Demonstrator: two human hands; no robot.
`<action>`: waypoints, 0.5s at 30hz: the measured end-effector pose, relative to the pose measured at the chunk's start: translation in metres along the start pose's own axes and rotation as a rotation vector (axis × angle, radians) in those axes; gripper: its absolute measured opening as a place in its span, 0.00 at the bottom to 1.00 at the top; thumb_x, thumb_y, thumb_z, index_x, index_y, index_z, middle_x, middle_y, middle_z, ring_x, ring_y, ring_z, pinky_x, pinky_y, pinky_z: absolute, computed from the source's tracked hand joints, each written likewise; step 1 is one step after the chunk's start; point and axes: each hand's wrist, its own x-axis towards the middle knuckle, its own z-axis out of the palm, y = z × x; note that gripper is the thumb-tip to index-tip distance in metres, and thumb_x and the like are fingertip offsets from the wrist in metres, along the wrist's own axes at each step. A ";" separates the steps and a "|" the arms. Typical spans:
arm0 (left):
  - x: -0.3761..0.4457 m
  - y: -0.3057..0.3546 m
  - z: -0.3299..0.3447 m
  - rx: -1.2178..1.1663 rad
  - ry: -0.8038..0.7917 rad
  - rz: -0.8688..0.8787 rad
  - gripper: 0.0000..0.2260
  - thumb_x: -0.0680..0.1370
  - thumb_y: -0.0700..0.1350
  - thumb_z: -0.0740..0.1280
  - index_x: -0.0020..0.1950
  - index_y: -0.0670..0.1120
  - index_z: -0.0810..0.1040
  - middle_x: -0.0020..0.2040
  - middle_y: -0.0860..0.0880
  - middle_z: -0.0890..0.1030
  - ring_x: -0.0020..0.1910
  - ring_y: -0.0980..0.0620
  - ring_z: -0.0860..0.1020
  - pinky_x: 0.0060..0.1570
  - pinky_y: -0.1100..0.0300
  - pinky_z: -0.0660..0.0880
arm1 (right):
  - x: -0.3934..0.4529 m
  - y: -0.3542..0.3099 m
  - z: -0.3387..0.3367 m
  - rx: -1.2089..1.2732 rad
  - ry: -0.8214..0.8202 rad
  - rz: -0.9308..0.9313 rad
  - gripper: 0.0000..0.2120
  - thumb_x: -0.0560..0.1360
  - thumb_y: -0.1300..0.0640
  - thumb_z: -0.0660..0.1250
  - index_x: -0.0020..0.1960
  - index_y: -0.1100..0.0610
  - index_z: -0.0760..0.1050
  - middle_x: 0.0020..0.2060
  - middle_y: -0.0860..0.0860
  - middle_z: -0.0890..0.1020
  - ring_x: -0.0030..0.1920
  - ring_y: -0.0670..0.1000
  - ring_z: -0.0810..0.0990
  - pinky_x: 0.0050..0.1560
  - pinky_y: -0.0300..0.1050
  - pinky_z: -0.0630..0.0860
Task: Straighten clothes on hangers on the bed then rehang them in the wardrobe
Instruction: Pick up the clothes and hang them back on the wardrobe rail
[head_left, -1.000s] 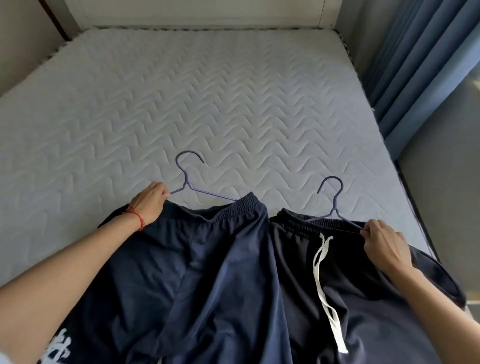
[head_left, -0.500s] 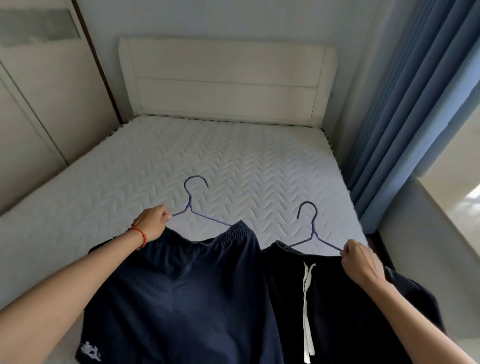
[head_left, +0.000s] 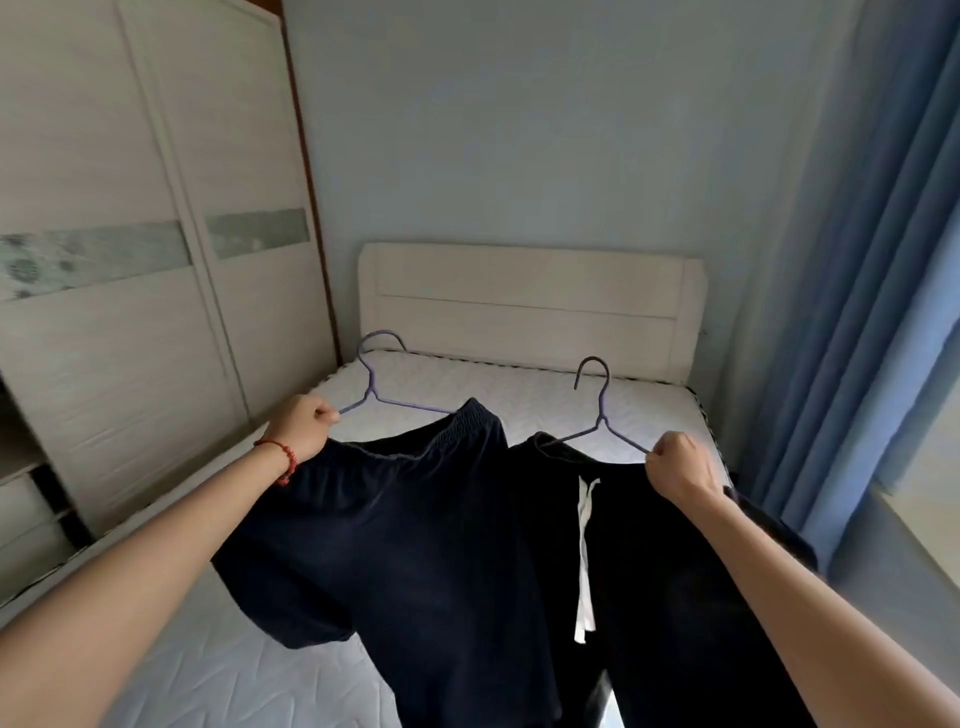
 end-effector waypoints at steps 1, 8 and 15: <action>-0.010 0.001 -0.010 -0.005 0.013 -0.017 0.08 0.77 0.40 0.63 0.46 0.38 0.81 0.45 0.42 0.80 0.45 0.44 0.75 0.45 0.59 0.67 | -0.003 -0.008 -0.003 0.039 -0.051 0.007 0.07 0.71 0.66 0.58 0.39 0.66 0.74 0.36 0.59 0.77 0.37 0.58 0.73 0.37 0.43 0.67; -0.092 -0.014 -0.066 -0.015 0.086 -0.271 0.07 0.74 0.37 0.66 0.46 0.36 0.82 0.53 0.38 0.82 0.55 0.41 0.78 0.54 0.56 0.72 | -0.042 -0.049 0.006 0.295 -0.484 0.004 0.08 0.72 0.63 0.64 0.35 0.59 0.69 0.34 0.53 0.72 0.37 0.53 0.73 0.40 0.44 0.71; -0.188 -0.073 -0.149 0.001 0.166 -0.614 0.05 0.72 0.37 0.68 0.39 0.35 0.76 0.42 0.39 0.76 0.42 0.45 0.74 0.42 0.58 0.68 | -0.126 -0.128 0.024 0.398 -0.801 -0.092 0.20 0.72 0.64 0.67 0.60 0.69 0.68 0.47 0.60 0.76 0.44 0.57 0.76 0.42 0.45 0.71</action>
